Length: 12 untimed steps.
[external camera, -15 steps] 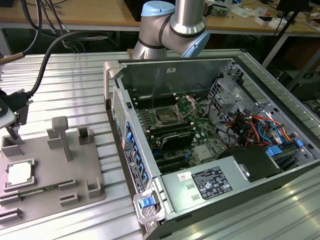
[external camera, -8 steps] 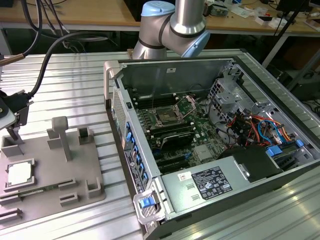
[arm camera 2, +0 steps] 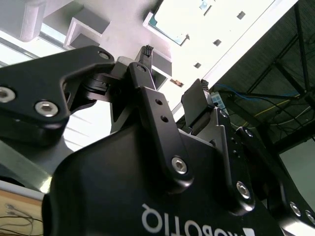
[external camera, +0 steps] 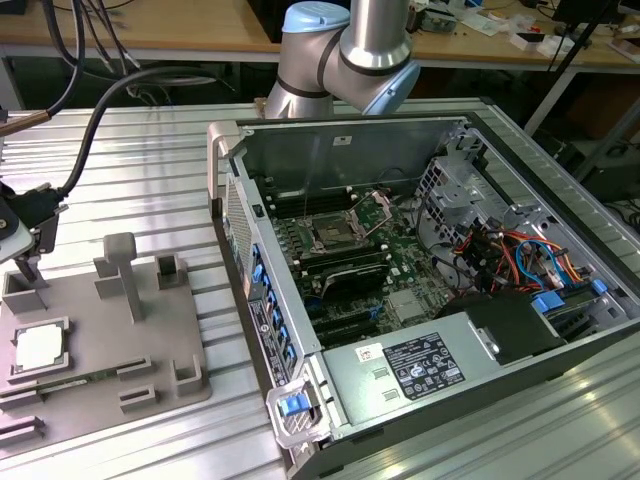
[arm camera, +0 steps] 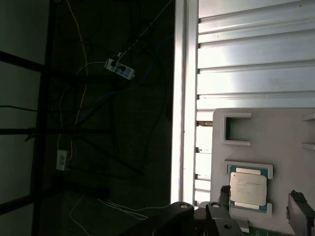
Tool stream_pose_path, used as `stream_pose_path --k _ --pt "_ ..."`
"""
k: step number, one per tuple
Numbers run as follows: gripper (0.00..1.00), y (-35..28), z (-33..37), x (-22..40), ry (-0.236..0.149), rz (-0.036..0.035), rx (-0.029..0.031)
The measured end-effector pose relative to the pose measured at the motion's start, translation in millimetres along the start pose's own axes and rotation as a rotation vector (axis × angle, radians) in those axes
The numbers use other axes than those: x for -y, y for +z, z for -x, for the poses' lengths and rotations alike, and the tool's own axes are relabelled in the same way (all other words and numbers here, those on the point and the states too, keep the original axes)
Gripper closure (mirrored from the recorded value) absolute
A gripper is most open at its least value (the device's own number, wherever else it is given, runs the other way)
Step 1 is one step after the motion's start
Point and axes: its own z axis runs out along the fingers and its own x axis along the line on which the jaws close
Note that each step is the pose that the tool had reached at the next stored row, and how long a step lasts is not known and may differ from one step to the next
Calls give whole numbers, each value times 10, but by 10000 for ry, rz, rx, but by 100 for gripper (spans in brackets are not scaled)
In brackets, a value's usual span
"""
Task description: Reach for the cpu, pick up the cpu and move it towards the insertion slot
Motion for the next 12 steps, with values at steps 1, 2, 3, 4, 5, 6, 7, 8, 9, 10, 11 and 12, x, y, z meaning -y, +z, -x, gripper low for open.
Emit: stream_pose_path --k 1,2,3,4,5,6,7,8,9,10,11,12 --pt "47 4 0 0 0 0 1" --pt "47 8 0 0 0 1 3" --pt "47 12 0 1 0 1 2" --pt "47 19 0 1 0 0 0" --pt "47 26 0 1 0 0 1" --pt "47 32 0 2 0 0 1" --pt "47 37 0 2 0 0 0" --pt "47 46 0 2 0 0 1" --pt "47 52 0 3 0 0 1" --pt "47 62 0 4 1 0 0" --pt "47 70 0 4 1 0 0" --pt "47 87 0 7 0 0 -1"
